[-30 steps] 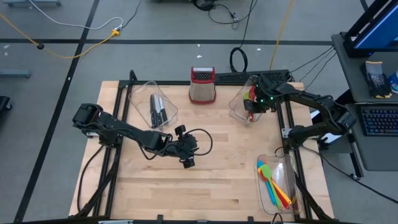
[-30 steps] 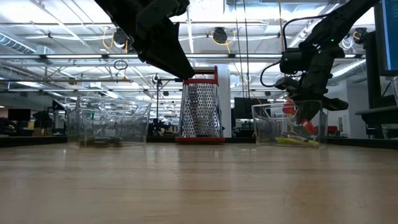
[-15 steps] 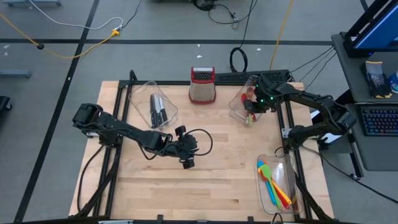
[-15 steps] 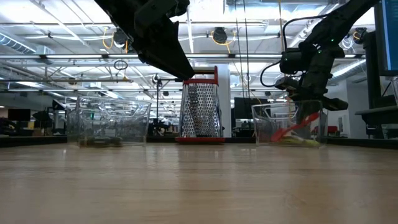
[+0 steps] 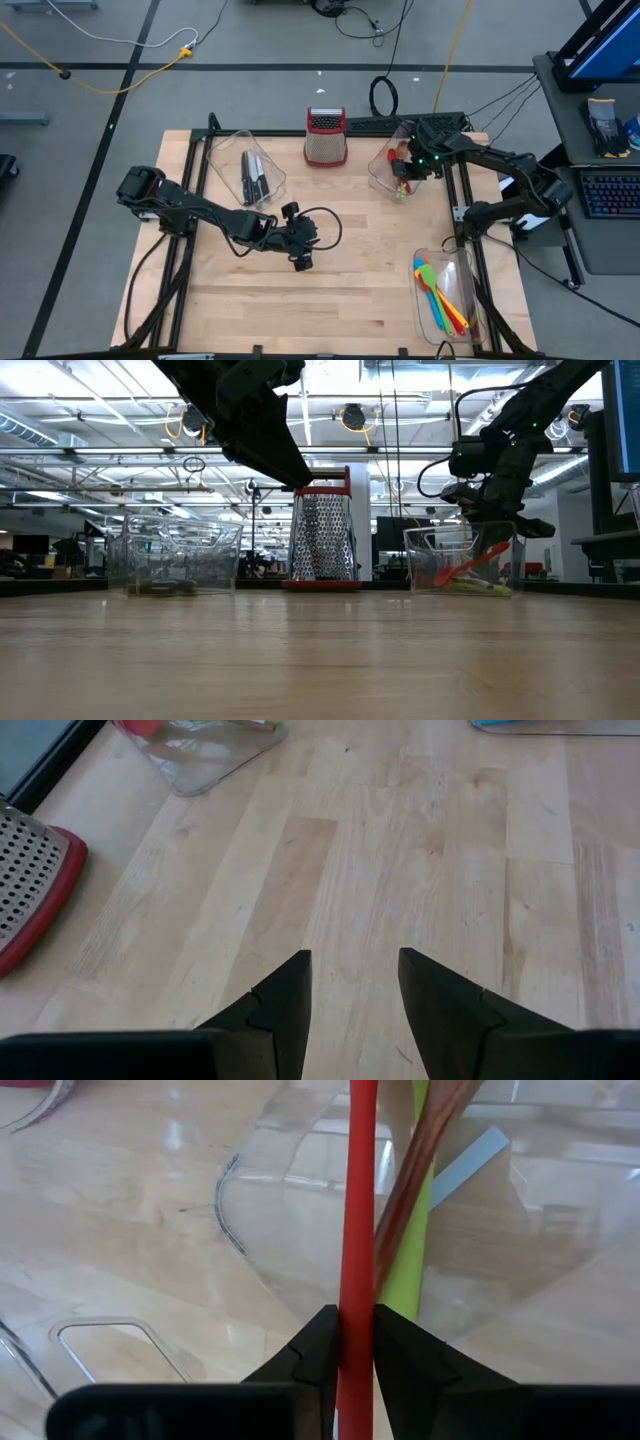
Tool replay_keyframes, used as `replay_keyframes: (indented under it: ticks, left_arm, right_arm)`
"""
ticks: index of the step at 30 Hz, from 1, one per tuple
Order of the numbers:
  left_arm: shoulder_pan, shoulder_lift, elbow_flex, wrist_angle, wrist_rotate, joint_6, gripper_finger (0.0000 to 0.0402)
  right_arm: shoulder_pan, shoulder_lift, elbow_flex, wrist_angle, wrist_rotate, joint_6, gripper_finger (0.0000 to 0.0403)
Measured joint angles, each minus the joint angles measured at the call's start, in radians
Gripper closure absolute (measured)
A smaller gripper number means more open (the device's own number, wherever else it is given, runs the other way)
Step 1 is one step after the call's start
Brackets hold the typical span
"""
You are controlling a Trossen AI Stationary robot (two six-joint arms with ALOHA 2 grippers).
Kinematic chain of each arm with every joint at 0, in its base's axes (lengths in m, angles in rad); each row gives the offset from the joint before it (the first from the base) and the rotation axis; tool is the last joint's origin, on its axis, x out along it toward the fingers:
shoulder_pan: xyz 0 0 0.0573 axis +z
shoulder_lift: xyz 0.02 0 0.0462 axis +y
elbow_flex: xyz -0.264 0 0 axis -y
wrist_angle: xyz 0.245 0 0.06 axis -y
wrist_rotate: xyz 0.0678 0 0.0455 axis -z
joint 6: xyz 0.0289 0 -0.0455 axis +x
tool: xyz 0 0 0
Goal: Pick & Place Kitchen Items
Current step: Put the red serving spoon into the top right transparent bin, then return to Home Position
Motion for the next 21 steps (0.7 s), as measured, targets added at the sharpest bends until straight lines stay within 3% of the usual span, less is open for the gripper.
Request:
replay_keyframes:
  ticks: [8,21]
  left_arm:
    - [0.000,0.000,0.000,0.000,0.001,-0.005,0.0250]
    - [0.000,0.000,0.000,0.000,0.001,-0.005,0.0249]
  right_arm:
    - [0.000,-0.001,0.000,0.001,-0.001,-0.039,0.0344]
    - [-0.013,-0.010,0.000,0.020,-0.009,0.011,0.0252]
